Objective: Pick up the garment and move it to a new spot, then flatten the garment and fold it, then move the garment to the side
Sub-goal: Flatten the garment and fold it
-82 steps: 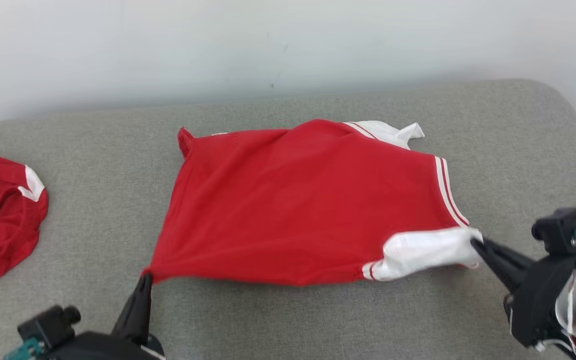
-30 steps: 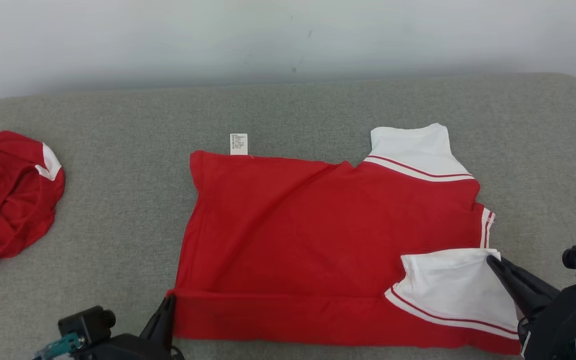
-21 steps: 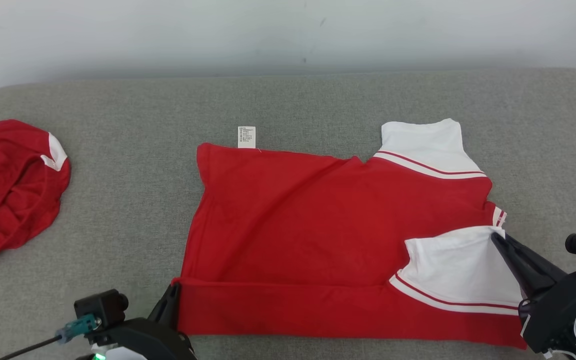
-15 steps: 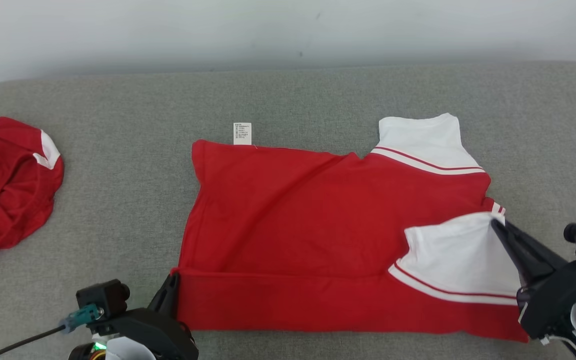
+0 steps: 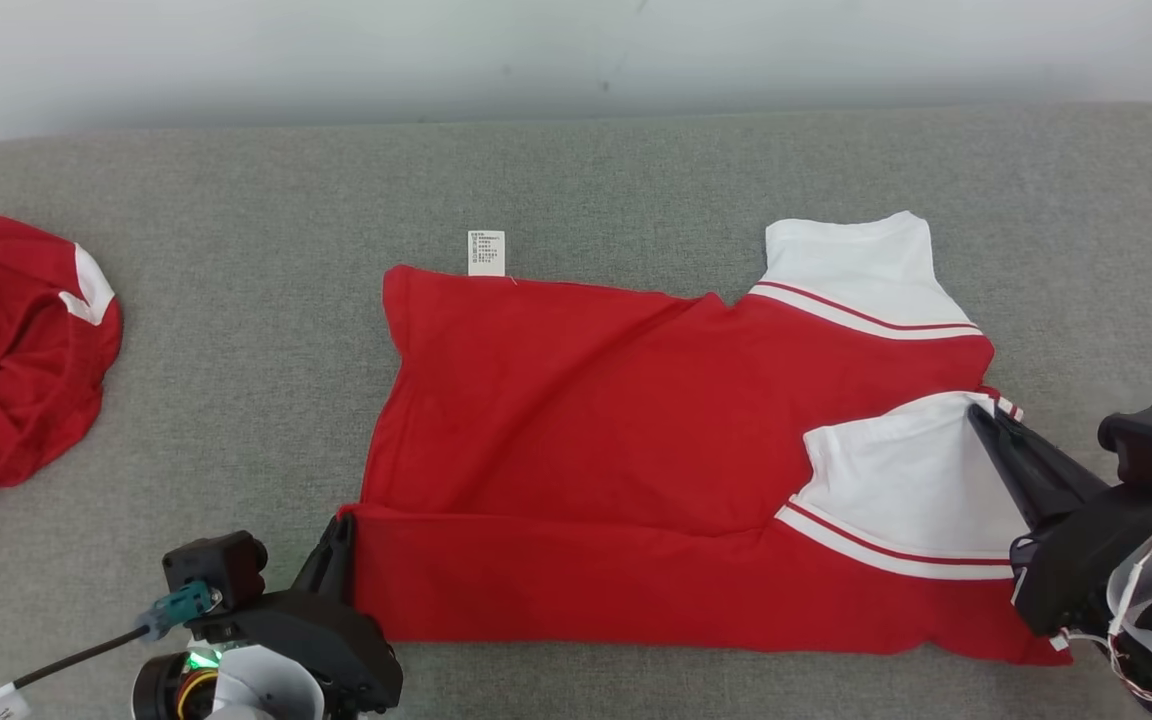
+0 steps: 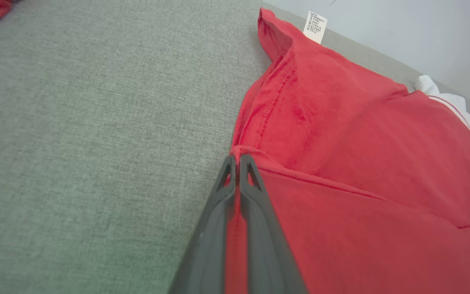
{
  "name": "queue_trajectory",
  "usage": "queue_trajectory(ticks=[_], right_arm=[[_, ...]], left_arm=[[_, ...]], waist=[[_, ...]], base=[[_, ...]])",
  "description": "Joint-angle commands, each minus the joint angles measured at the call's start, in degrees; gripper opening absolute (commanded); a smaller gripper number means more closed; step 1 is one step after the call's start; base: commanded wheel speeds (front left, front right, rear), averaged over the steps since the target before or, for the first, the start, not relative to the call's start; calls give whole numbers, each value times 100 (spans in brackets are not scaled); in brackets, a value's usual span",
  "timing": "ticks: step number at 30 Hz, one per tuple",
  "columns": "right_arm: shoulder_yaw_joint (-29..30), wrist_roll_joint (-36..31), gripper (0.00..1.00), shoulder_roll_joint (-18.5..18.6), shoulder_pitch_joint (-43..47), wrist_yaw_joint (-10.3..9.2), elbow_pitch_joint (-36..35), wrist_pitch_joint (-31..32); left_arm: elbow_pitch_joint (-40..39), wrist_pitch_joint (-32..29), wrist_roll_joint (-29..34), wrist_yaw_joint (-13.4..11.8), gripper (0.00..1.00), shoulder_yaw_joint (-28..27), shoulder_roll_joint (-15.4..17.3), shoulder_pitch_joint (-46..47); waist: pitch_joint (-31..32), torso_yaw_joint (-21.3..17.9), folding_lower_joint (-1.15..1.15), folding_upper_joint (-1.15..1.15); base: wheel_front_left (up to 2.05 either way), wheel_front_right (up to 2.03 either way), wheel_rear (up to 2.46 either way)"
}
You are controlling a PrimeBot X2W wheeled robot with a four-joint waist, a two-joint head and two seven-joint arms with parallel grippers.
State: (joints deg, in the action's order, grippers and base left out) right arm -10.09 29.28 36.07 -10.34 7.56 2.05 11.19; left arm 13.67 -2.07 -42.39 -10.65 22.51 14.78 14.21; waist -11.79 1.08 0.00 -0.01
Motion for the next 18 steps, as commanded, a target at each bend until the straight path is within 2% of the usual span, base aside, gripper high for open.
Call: queue_trajectory(ticks=[1,2,3,11,18], right_arm=[[-22,10,0,-102,-73,-11,109,3],[-3,-24,25,-127,-106,-11,162,-18],[17,-50,100,-159,-141,-11,212,-40],[241,-266,100,-385,-249,-11,366,-94],[855,-436,100,-828,104,-11,193,58]], left_arm=[[45,73,77,-34,23,15,-1,76],[66,89,82,-37,79,29,-8,86],[85,102,108,-37,100,45,-7,102],[229,268,311,-168,100,121,64,49],[161,535,510,-290,100,144,193,-236]], waist=[[1,13,0,1],[4,17,0,1],[10,20,0,1],[197,4,0,1],[437,-13,0,1]], base=[[0,0,0],[0,0,0],[0,0,0],[0,0,0],[0,0,0]])
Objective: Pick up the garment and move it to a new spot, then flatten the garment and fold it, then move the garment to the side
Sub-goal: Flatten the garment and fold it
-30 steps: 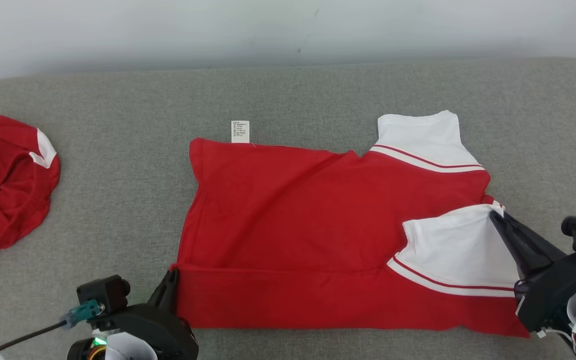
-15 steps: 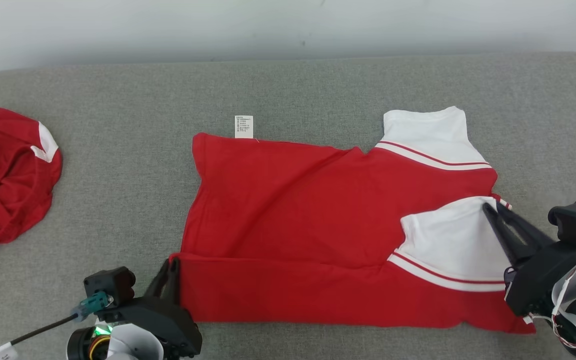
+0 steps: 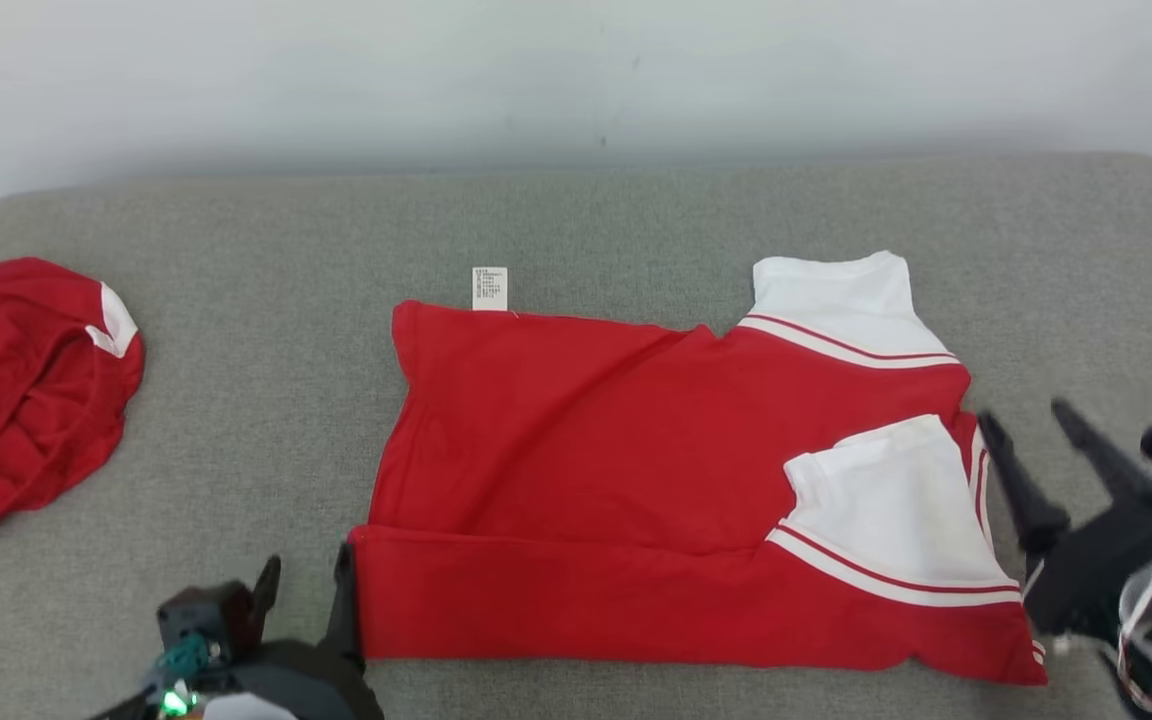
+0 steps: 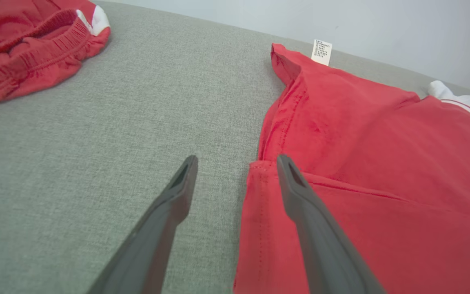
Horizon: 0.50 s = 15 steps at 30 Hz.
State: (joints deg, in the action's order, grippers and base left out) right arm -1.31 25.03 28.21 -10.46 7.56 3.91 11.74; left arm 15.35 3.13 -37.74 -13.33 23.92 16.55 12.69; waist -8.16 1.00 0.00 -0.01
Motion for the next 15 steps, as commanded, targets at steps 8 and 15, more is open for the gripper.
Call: queue_trajectory(ticks=[8,15], right_arm=[[915,-239,100,-1260,1356,-11,-533,1230],[1207,-553,100,-1848,1617,-11,-743,1590]], left_arm=[[169,35,147,-66,100,199,114,-588],[463,-130,253,-57,100,400,81,-362]], waist=[[235,-44,0,1],[118,-127,0,1]], base=[[0,0,0],[0,0,0]])
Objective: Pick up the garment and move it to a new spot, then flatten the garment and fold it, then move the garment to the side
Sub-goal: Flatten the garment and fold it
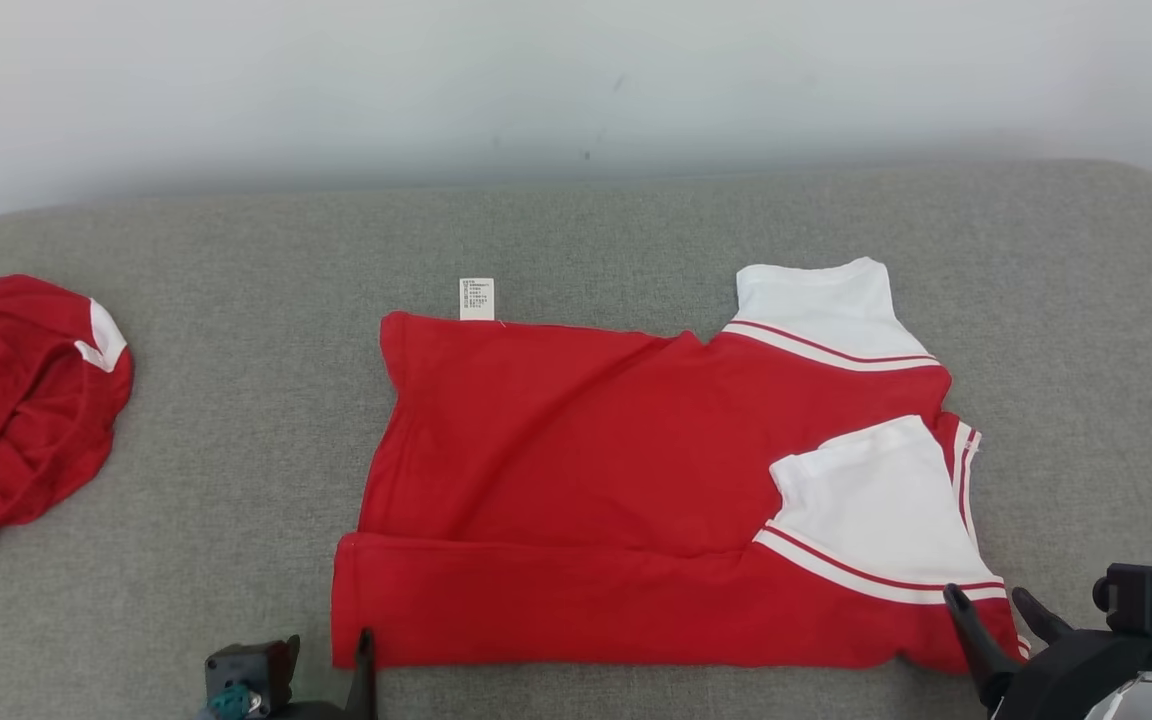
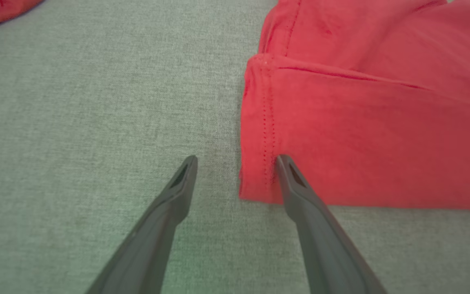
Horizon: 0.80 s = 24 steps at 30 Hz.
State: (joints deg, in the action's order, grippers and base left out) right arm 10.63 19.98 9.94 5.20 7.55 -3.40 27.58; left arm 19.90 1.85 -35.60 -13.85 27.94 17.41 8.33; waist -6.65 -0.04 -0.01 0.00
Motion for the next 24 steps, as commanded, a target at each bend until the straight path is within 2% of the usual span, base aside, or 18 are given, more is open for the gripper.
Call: queue_trajectory(ticks=[1,9,10,11,12,24], right_arm=[[29,-94,100,-73,32,-9,-11,36],[216,-348,100,-344,-176,-10,92,151],[212,-357,100,-360,-191,-9,96,173],[216,-369,100,-377,-211,-9,111,183],[261,-380,100,-401,-231,-10,146,197],[862,-850,100,-640,-304,-9,364,569]], left_arm=[[75,-36,52,-20,100,17,-15,128],[593,-184,30,131,100,172,-210,525],[669,-230,17,145,53,197,-226,560],[727,-271,8,170,24,216,-243,585],[788,-321,-23,189,0,236,-268,589],[1006,-424,-199,269,0,316,-276,362]], waist=[[-68,-36,1,0],[-240,-76,1,0],[-250,-78,1,0],[-262,-81,1,0],[-270,-84,1,0],[-258,-15,1,0]], base=[[0,0,0],[0,0,0],[0,0,0],[0,0,0],[0,0,0],[0,0,0]])
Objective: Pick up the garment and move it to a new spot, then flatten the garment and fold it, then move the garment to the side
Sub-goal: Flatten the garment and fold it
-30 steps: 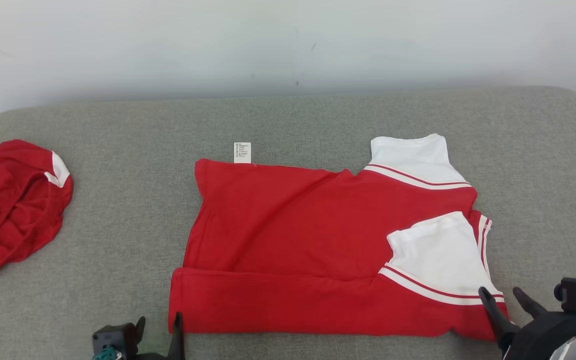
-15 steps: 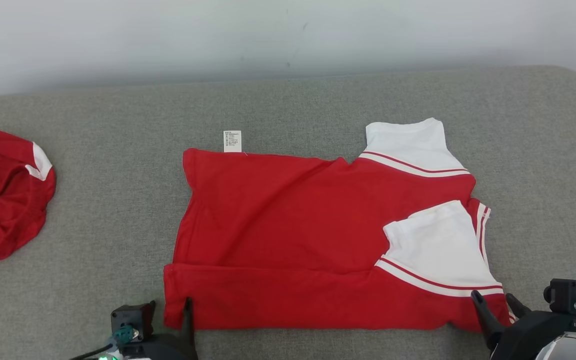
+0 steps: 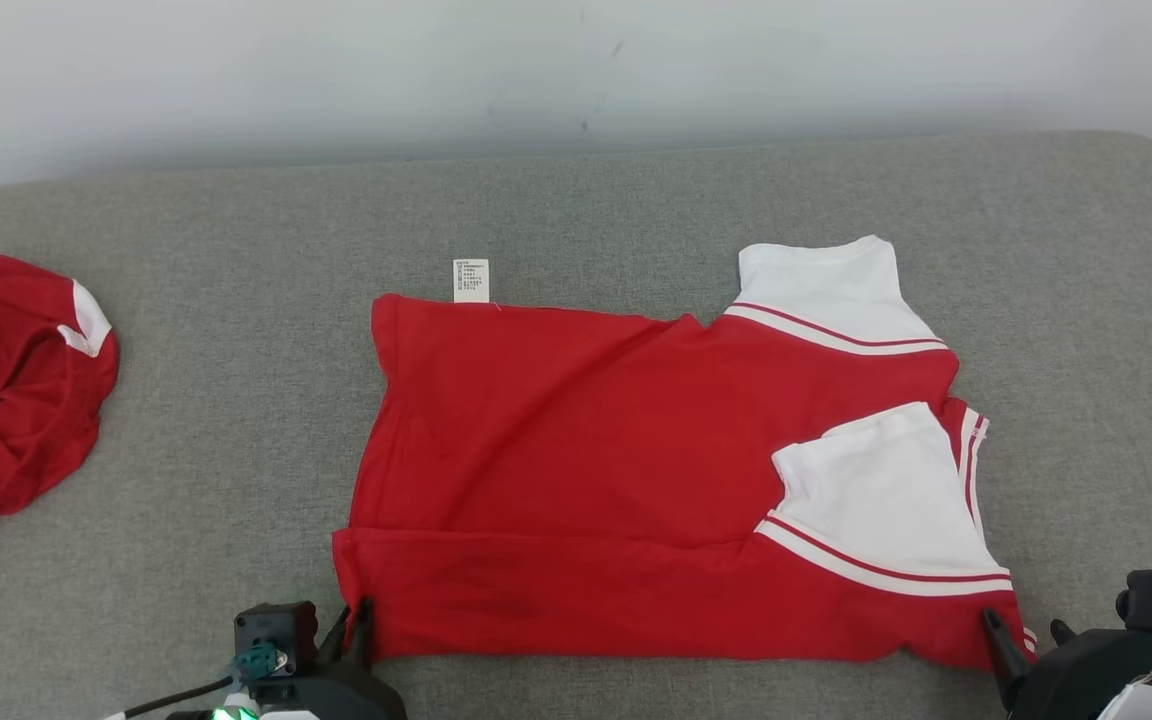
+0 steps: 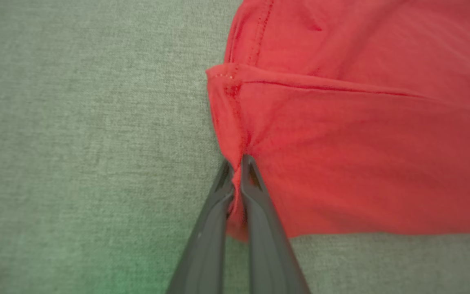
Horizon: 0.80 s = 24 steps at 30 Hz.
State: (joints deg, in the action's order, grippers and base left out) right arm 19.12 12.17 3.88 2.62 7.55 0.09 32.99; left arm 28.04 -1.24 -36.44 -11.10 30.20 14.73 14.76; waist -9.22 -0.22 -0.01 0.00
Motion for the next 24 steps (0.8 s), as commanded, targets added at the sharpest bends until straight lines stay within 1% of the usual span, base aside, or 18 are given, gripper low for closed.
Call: queue_trajectory(ticks=[1,9,10,11,12,17,24], right_arm=[[40,-96,100,-49,-65,-9,52,55],[87,-162,100,-103,-272,-9,502,236],[65,-160,78,-107,-287,-10,574,263],[39,-183,25,-111,-299,-10,630,275],[9,-185,0,-113,-313,-10,673,281],[38,-163,0,-106,-326,-10,695,157],[289,-278,0,-49,-230,-10,493,101]], left_arm=[[195,-115,-117,4,0,105,-21,-276],[218,-80,-111,73,0,185,-93,-174],[222,-97,-109,72,0,201,-100,-160],[225,-101,-111,71,0,211,-109,-151],[238,-105,-112,76,0,221,-116,-142],[273,-168,-126,96,0,264,-105,-268],[30,-404,-220,-8,0,303,38,-669]], waist=[[-4,4,1,0],[-54,7,1,0],[-63,9,1,0],[-69,12,1,0],[-72,16,1,0],[-52,18,1,0],[21,4,1,0]], base=[[0,0,0],[0,0,0],[0,0,0],[0,0,0],[0,0,0],[0,0,0],[0,0,0]])
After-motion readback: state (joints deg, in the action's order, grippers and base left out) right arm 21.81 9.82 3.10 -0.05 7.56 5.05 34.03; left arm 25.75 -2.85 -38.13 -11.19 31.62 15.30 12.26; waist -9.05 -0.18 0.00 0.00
